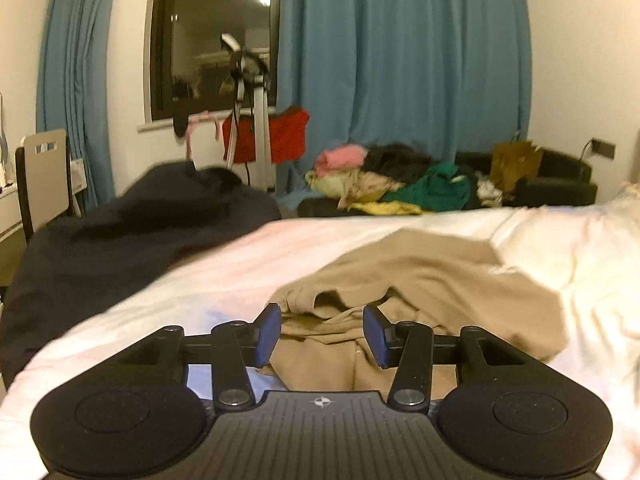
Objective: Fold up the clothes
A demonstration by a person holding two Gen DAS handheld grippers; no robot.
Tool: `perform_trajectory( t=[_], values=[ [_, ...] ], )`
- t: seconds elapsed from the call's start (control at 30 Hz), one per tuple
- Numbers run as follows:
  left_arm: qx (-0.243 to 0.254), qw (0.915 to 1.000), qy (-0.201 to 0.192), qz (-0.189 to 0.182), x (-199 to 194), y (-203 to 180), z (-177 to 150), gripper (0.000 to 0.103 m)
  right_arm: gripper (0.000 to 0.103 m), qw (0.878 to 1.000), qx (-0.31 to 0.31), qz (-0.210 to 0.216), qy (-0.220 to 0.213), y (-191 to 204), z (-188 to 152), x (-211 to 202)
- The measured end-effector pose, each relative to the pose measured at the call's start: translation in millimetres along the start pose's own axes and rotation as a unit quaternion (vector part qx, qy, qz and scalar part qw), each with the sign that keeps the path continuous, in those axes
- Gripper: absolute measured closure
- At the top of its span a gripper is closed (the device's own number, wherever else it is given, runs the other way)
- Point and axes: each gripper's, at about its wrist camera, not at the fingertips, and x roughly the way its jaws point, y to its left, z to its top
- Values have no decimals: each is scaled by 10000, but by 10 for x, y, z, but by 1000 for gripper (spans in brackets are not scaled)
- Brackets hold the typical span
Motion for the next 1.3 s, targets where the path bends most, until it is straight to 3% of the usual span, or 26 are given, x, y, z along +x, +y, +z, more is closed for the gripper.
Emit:
perform_trajectory(
  t=[0.13, 0.3, 0.37, 0.4, 0.5, 0.83, 0.97, 1.13, 1.3],
  values=[
    [-194, 9995, 185, 136, 439, 19, -110, 56, 13, 9996, 155, 87, 236, -69, -98, 267],
    [-335, 9993, -104, 105, 673, 63, -91, 56, 13, 9991, 227, 128, 344, -125, -167, 440],
    [-387, 9991, -186, 44, 744, 81, -72, 75, 13, 9991, 249, 107, 317, -132, -155, 421],
    [-393, 9991, -174, 41, 750, 82, -53, 102, 13, 9992, 260, 97, 303, -135, -150, 412],
    [-580, 9977, -339, -27, 658, 97, 28, 102, 13, 9992, 292, 66, 262, -145, -133, 383],
    [-793, 9925, -790, -500, -119, 23, 208, 102, 13, 9997, 190, 118, 124, -123, -56, 192],
    [-808, 9866, -1208, -742, -735, -105, 313, 103, 13, 9997, 30, 241, 97, -83, -20, 91],
    [-832, 9707, -1809, -1347, -1693, -264, 353, 103, 13, 9991, -171, 395, 63, -34, 24, -34],
    [-347, 9655, -1897, -1748, -2422, -453, 161, 103, 13, 9978, -372, 549, 30, 16, 69, -159]
  ],
)
